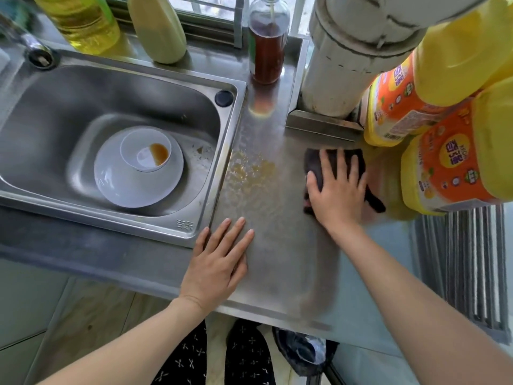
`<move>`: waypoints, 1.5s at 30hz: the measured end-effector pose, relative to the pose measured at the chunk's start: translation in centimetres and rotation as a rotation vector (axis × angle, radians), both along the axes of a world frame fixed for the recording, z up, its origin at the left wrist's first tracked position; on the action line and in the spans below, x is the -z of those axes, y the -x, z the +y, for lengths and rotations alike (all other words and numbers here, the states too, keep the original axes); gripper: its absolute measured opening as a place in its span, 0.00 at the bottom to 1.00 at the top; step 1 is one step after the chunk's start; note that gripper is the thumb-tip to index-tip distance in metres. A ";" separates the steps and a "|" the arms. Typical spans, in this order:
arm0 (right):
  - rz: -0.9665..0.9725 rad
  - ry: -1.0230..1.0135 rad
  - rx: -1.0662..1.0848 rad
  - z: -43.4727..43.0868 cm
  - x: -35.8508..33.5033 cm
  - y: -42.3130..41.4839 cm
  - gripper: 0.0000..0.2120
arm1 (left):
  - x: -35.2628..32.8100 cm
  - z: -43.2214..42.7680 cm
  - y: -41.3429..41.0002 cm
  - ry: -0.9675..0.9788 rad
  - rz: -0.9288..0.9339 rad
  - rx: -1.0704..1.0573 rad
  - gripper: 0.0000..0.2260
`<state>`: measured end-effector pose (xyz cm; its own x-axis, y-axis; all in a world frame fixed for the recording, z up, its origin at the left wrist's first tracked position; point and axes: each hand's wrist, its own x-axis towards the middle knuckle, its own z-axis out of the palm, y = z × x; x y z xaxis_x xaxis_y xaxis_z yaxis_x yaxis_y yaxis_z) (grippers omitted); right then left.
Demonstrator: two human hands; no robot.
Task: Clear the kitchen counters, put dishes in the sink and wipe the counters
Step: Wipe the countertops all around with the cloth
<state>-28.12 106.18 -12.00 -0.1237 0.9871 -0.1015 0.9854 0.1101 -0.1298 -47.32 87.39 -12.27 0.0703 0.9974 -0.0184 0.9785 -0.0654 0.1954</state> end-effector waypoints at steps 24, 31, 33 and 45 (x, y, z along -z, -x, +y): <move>0.846 0.145 -0.144 -1.5 -2.6 12.4 0.25 | -0.6 -1.4 6.8 0.070 -0.105 -0.222 0.23; 0.223 -0.018 -0.501 1.2 0.3 16.7 0.21 | -0.2 -1.5 6.8 -0.002 -0.136 -0.229 0.22; 0.166 0.039 -0.448 5.8 0.0 17.3 0.21 | -0.2 -1.6 6.8 -0.014 -0.149 -0.223 0.21; 0.183 -0.088 -0.570 -0.8 0.2 15.5 0.21 | -0.4 -1.4 6.9 0.010 -0.117 -0.229 0.23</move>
